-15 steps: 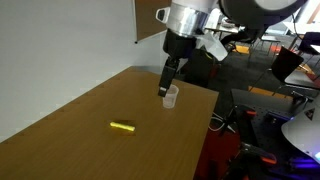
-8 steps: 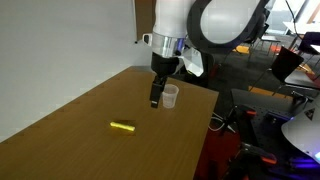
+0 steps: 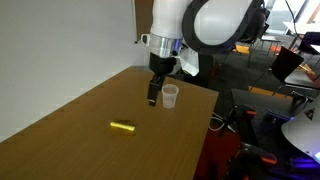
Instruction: Put the yellow marker in the colourless cup
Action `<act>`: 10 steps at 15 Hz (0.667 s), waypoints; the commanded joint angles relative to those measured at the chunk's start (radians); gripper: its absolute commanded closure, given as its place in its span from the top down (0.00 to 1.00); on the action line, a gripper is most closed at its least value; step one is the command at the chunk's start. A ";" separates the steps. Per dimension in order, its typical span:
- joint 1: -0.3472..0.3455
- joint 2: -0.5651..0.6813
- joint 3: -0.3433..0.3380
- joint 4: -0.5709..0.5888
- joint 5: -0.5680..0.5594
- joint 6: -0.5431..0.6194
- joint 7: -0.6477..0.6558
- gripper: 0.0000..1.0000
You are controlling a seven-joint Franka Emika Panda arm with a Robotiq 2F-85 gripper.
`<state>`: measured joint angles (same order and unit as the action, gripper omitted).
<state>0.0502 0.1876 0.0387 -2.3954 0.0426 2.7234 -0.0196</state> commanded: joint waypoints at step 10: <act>-0.077 0.441 0.016 0.481 -0.022 -0.092 -0.125 1.00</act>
<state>0.0031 0.5316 0.0232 -2.0472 0.0175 2.6963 -0.0967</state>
